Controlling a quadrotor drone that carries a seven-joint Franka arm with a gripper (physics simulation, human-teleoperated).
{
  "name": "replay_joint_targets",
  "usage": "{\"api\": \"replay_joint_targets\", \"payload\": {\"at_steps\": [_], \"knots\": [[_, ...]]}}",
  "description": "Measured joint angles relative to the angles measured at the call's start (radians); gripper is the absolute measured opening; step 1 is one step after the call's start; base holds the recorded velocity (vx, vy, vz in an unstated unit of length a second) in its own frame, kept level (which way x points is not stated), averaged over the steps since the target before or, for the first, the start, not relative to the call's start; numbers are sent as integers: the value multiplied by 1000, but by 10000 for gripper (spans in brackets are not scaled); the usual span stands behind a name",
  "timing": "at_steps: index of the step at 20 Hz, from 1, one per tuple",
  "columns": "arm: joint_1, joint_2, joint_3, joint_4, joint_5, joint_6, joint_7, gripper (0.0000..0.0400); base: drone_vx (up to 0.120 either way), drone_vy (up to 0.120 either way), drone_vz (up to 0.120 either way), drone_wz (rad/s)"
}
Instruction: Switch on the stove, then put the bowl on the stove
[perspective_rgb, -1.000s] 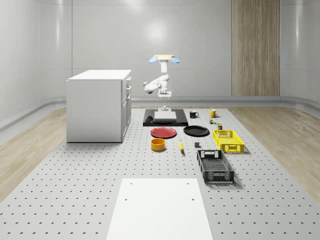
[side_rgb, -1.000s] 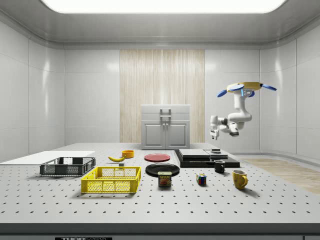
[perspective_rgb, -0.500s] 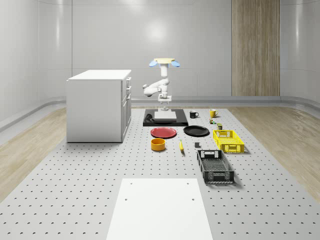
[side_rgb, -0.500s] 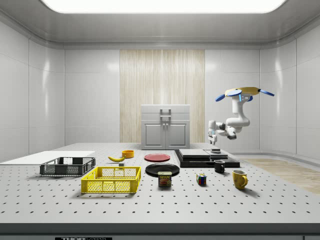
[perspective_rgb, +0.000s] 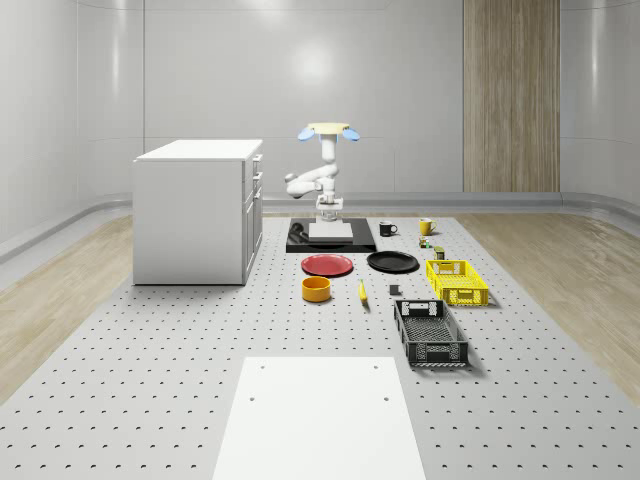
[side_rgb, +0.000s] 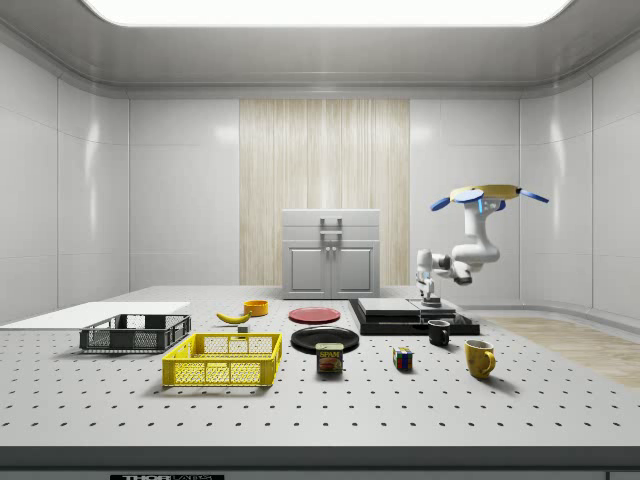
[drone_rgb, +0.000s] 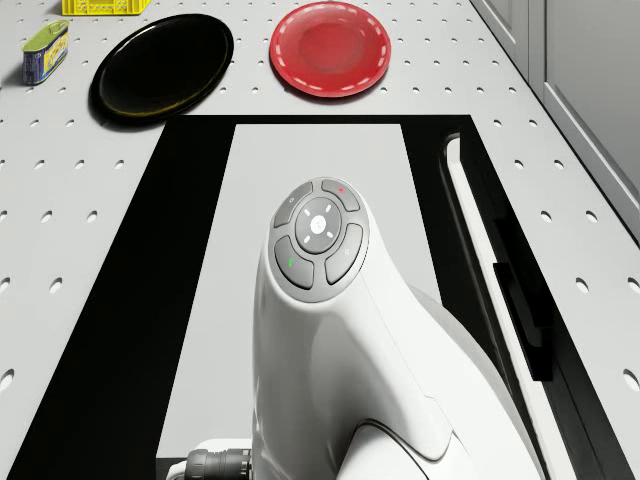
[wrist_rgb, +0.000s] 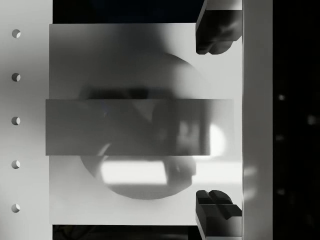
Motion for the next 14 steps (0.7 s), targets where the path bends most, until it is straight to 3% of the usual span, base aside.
{"api": "replay_joint_targets", "payload": {"at_steps": [14], "knots": [[-19,-66,-21,9,-4,72,17,400,0,0,-6,0]]}}
